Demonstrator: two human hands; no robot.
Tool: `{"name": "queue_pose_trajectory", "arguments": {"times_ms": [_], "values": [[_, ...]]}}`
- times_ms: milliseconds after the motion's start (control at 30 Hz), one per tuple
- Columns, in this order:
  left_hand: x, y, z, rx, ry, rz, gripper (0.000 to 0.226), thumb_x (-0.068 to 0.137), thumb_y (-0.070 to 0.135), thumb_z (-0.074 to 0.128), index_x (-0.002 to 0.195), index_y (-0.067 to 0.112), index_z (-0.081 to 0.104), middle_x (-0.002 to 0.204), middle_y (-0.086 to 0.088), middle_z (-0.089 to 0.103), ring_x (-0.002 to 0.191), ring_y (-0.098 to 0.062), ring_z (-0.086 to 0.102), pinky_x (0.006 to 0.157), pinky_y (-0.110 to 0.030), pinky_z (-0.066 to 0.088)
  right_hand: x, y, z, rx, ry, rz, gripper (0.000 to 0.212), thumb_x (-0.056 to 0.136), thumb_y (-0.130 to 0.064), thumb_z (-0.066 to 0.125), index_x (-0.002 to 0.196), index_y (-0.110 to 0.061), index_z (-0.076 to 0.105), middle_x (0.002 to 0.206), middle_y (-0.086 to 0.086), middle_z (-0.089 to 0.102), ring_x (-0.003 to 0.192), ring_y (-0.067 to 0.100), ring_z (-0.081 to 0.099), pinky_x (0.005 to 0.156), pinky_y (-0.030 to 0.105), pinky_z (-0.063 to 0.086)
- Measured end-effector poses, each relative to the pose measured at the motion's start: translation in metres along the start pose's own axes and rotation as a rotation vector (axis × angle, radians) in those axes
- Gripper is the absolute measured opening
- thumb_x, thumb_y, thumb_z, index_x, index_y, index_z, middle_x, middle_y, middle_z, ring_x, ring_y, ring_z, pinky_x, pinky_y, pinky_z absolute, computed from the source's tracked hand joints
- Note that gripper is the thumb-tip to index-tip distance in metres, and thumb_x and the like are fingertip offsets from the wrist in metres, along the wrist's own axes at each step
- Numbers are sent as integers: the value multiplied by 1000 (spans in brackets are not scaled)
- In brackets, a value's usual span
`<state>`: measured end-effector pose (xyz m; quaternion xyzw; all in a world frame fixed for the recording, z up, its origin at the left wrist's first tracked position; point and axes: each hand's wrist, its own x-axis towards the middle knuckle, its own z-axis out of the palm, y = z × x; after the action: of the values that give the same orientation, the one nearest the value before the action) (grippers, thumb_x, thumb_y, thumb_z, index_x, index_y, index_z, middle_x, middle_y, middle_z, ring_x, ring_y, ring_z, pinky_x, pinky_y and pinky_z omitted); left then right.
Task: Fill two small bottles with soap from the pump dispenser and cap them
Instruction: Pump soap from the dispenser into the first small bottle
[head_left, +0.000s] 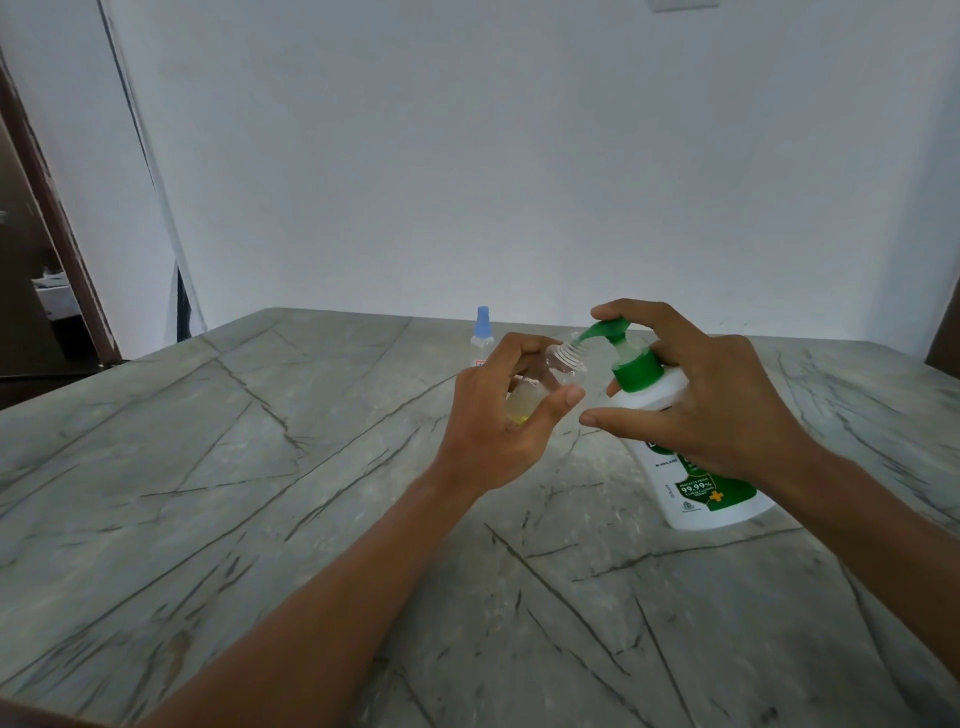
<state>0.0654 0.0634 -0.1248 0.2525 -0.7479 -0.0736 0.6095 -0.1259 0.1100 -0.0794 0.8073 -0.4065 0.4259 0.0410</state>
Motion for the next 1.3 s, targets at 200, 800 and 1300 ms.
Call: {"name": "queue_pose_trajectory", "arguments": {"times_ms": [200, 800, 1300], "values": [[0, 0, 0, 3, 2, -8, 38, 83, 20, 76, 112, 1, 61, 102, 4, 71, 88, -4, 69, 74, -19, 56, 1, 0, 1, -3, 28, 16, 70, 58, -56, 81, 116, -53, 42, 84, -26, 61, 72, -1, 66, 65, 2, 47], [0, 0, 0, 12, -7, 1, 36, 83, 17, 77, 111, 3, 61, 102, 4, 71, 88, -4, 69, 75, -17, 55, 0, 0, 0, 25, 48, 34, 66, 57, -56, 82, 112, -49, 48, 80, -29, 60, 80, -4, 65, 67, 8, 51], [1, 1, 0, 7, 2, -2, 38, 83, 21, 76, 112, 3, 61, 102, 10, 69, 87, -3, 69, 74, -19, 56, 0, -3, -1, 23, 21, 26, 72, 55, -61, 77, 119, -49, 45, 85, -30, 58, 77, -8, 65, 66, 6, 50]]}}
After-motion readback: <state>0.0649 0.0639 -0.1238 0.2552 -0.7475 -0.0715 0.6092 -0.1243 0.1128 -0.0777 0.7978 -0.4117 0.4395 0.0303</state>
